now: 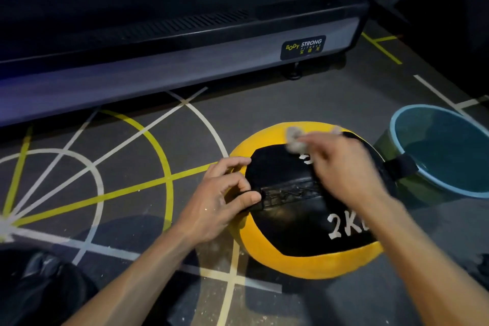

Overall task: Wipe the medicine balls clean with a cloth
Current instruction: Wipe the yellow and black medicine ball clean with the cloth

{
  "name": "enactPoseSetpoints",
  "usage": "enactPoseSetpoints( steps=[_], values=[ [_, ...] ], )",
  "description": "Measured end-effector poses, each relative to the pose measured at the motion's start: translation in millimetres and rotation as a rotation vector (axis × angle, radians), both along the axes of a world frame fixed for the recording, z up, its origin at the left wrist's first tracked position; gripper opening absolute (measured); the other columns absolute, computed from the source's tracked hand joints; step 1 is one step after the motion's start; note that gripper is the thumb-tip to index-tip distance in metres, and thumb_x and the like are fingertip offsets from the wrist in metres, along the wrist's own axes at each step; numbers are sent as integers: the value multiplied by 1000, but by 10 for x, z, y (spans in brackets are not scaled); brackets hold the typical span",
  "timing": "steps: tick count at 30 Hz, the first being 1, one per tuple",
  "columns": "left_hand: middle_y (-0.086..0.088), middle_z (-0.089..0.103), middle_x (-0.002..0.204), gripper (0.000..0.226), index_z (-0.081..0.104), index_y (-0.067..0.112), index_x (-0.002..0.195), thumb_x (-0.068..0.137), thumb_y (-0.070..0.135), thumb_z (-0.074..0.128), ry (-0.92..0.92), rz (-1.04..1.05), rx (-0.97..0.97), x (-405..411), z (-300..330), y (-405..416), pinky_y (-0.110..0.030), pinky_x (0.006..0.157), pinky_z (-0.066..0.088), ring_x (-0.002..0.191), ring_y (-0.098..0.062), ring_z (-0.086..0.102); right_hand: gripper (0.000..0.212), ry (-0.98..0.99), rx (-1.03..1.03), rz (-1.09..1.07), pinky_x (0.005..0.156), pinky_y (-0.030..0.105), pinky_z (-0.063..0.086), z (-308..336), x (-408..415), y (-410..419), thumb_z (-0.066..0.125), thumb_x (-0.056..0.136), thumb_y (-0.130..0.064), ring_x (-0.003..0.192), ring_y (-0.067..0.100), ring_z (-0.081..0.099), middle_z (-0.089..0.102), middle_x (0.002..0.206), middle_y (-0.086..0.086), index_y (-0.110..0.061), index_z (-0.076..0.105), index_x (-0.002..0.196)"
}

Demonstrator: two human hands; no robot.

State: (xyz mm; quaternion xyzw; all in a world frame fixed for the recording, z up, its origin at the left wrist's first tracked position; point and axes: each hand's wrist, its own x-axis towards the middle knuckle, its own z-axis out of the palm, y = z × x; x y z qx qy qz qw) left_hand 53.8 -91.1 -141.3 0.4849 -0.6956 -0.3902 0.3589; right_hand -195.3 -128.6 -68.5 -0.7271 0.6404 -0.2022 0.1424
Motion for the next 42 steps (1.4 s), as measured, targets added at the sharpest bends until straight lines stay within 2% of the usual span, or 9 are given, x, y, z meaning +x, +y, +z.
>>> enactPoseSetpoints(
  steps=[7, 10, 14, 18, 22, 29, 35, 38, 42],
  values=[
    [11, 53, 95, 35, 58, 28, 78, 93, 60, 58, -13, 244, 20, 209, -74, 74, -47, 79, 52, 92, -16, 58, 44, 23, -27, -361, 87, 47, 50, -227, -808, 445, 37, 100, -50, 107, 36, 63, 70, 115, 12, -21, 62, 122],
    [9, 52, 84, 42, 55, 29, 81, 96, 67, 51, -44, 252, 167, 277, -56, 56, -47, 71, 50, 75, -11, 54, 45, -62, -86, -472, 84, 52, 48, -398, -677, 660, 31, 97, -48, 103, 40, 59, 62, 108, 17, -18, 57, 118],
    [8, 49, 86, 35, 55, 32, 77, 102, 56, 46, -54, 192, 211, 263, 27, 20, -36, 68, 42, 76, -10, 52, 41, -166, -107, -563, 81, 52, 50, -377, -599, 622, 34, 97, -50, 94, 46, 62, 67, 95, 23, -17, 56, 109],
    [5, 47, 71, 40, 51, 29, 73, 107, 50, 45, -7, 220, 156, 306, 215, -119, -46, 69, 46, 73, -20, 52, 39, -222, -146, -554, 70, 47, 50, -259, -576, 271, 36, 101, -51, 80, 39, 61, 62, 77, 16, -20, 56, 88],
    [8, 50, 71, 39, 56, 33, 68, 106, 44, 52, 171, 325, 127, 502, 548, -392, -28, 62, 54, 75, -18, 60, 56, -343, -153, -488, 65, 50, 52, -235, -522, -269, 33, 96, -74, 74, 44, 61, 62, 75, 20, -24, 57, 87],
    [-7, 59, 70, 34, 63, 22, 76, 103, 41, 58, 183, 572, -67, 1317, 1038, -958, -33, 54, 53, 63, -21, 62, 42, -521, -221, -316, 76, 41, 50, 167, 452, -1331, 47, 99, -47, 80, 20, 62, 69, 86, 6, -11, 68, 93],
    [-6, 67, 107, 21, 64, 23, 113, 99, 39, 64, 155, 709, 206, 1714, 498, -1482, -39, 83, 53, 101, -23, 64, 30, -657, -93, -308, 86, 49, 53, -263, 1107, -1941, 42, 102, -46, 93, 25, 60, 61, 94, -1, -20, 56, 105],
    [7, 51, 146, 51, 48, 36, 144, 97, 39, 69, -62, 594, 208, 1741, 447, -1477, -40, 106, 44, 133, -14, 49, 27, -624, -146, -225, 76, 33, 43, -387, 1267, -1775, 40, 108, -36, 92, 13, 54, 58, 95, -9, -17, 56, 120],
    [9, 38, 161, 74, 37, 38, 155, 93, 33, 76, -90, 489, 154, 1704, 479, -1415, -45, 118, 38, 148, -15, 36, 28, -577, -184, -55, 85, 30, 45, -508, 1326, -1654, 42, 109, -33, 106, 10, 59, 66, 119, -6, -25, 53, 134]
  ],
)
